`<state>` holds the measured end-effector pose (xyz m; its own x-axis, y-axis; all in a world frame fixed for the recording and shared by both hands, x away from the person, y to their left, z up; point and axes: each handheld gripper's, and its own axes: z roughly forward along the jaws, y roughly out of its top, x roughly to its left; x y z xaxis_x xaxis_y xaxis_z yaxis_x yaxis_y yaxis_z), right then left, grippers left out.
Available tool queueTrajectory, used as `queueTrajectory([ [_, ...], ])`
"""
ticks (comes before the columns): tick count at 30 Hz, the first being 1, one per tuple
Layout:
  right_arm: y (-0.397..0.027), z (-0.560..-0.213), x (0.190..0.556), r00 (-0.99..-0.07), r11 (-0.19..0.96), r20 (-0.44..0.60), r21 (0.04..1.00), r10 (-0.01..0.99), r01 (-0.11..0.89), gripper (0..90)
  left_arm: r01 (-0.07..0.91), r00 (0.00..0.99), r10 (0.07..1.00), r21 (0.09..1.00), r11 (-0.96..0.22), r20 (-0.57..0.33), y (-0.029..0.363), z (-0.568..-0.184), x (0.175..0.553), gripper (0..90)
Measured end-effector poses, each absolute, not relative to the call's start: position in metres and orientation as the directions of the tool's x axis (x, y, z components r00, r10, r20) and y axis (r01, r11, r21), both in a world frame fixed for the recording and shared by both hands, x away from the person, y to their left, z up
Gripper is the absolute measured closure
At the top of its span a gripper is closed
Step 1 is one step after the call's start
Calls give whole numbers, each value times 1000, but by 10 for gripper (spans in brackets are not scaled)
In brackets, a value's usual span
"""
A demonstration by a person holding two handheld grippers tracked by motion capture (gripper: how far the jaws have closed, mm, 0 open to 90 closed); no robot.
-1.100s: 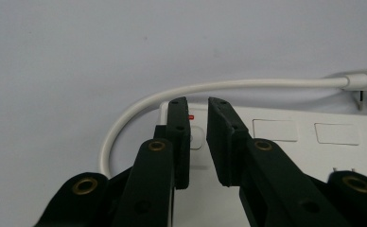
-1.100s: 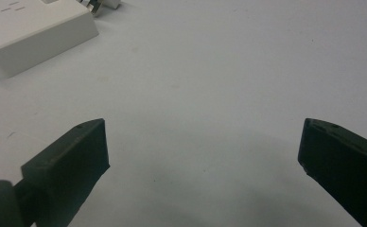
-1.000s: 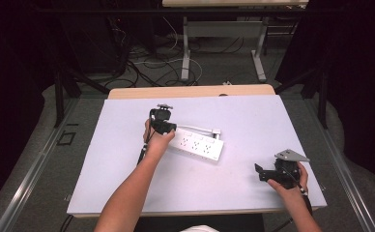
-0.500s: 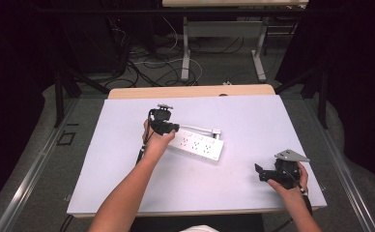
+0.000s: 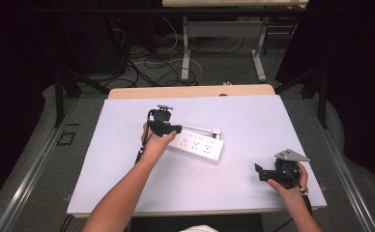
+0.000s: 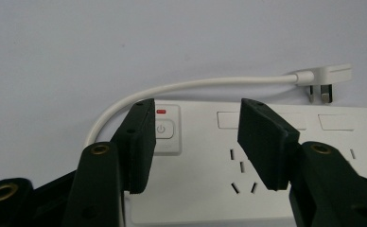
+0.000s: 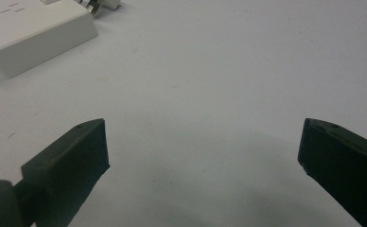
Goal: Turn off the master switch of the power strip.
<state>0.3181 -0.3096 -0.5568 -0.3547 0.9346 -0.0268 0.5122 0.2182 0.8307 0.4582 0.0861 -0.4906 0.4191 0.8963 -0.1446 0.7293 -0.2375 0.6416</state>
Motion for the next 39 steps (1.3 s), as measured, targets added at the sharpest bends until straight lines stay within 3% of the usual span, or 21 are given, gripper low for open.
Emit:
queueTrajectory([
  [8, -309, -557, 317, -346, 206, -17, 829, 938, 520, 21, 700, 432, 896, 665, -259, -106, 86, -487, 453, 332],
  [24, -309, -556, 316, -344, 209, -22, 830, 939, 517, 21, 636, 492, 869, 704, -315, -56, 97, -473, 436, 309],
  [32, -308, -556, 315, -341, 205, -19, 829, 940, 520, 21, 617, 508, 860, 719, -320, -54, 109, -473, 427, 163],
  [35, -309, -555, 315, -344, 212, -26, 830, 939, 517, 21, 615, 512, 856, 725, -308, -71, 111, -471, 423, 154],
  [39, -309, -555, 315, -344, 213, -28, 830, 939, 515, 21, 600, 532, 842, 740, -304, -85, 113, -469, 417, 40],
])
